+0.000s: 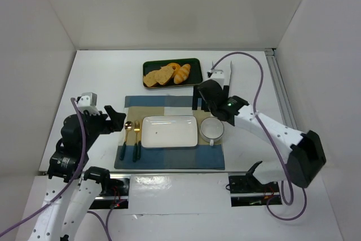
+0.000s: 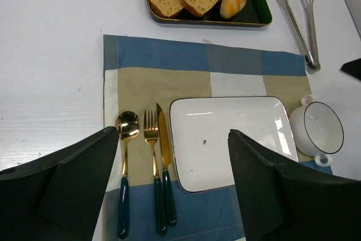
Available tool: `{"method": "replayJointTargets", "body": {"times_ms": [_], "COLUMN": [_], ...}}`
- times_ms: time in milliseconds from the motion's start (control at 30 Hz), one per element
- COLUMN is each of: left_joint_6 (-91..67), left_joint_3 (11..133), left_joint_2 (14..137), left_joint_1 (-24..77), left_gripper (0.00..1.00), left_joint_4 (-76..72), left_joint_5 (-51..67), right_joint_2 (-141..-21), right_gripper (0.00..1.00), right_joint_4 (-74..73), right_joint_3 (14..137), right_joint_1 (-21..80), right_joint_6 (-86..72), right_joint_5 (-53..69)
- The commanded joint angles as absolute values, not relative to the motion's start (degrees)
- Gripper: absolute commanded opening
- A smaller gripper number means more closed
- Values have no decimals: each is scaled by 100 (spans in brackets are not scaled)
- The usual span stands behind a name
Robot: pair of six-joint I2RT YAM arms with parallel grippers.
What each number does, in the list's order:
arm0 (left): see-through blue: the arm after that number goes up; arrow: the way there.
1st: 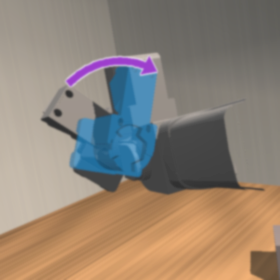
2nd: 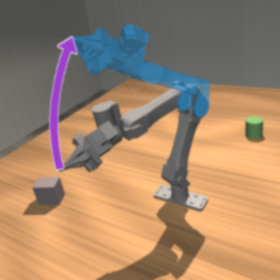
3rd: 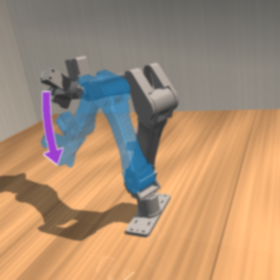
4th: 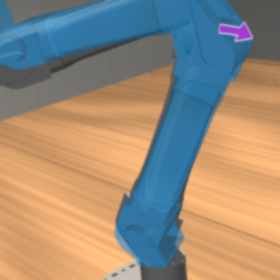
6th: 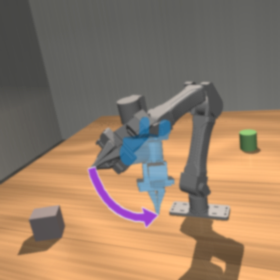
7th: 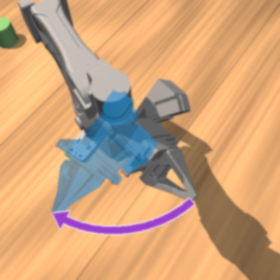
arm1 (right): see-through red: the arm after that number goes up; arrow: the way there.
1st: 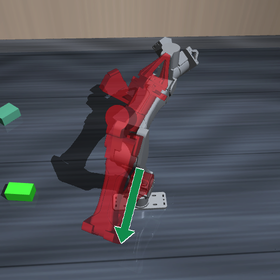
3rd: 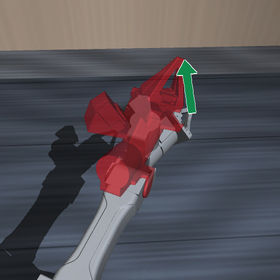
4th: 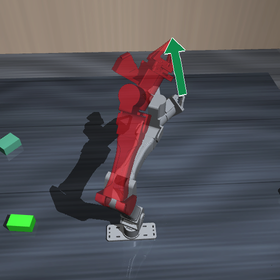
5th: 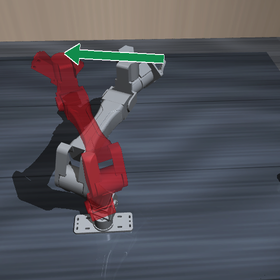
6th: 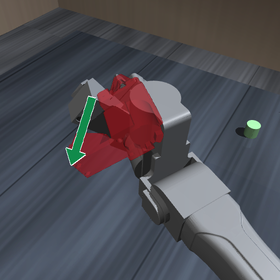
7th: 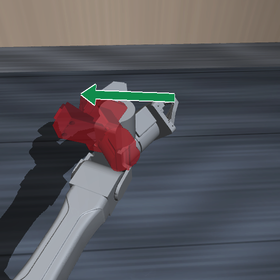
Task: Place the bread
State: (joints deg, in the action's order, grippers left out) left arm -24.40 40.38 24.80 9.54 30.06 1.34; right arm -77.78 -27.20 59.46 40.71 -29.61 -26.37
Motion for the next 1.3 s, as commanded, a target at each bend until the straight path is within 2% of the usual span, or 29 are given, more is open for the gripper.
{"method": "replayJointTargets", "body": {"times_ms": [0,167,267,500,633,933,1267], "left_joint_6": [-2470,-2470,-2355,-2180,-2180,-2118,-1995], "left_joint_3": [4271,4167,4218,4271,4219,4166,4105], "left_joint_2": [2460,2636,2820,3023,2971,2848,2900], "left_joint_1": [976,976,976,976,976,976,976], "left_gripper": [92,91,91,91,91,91,92], "left_joint_4": [2953,2795,2742,2585,2584,2531,2479], "left_joint_5": [62,62,-70,-202,-132,-123,-308], "right_joint_2": [-7094,-6926,-7153,-8654,-9333,-10642,-11619], "right_gripper": [100,100,100,100,100,97,94], "right_joint_4": [-2452,-2417,-2259,-2514,-2584,-2224,-2092], "right_joint_3": [5863,5853,6029,7154,7567,8050,8358], "right_joint_1": [4113,3938,3569,2270,2065,1293,1107], "right_joint_6": [-3077,-2479,-1996,-1662,-1582,-1740,-1731], "right_joint_5": [-3567,-3867,-3542,-2725,-2636,-1381,-801]}}
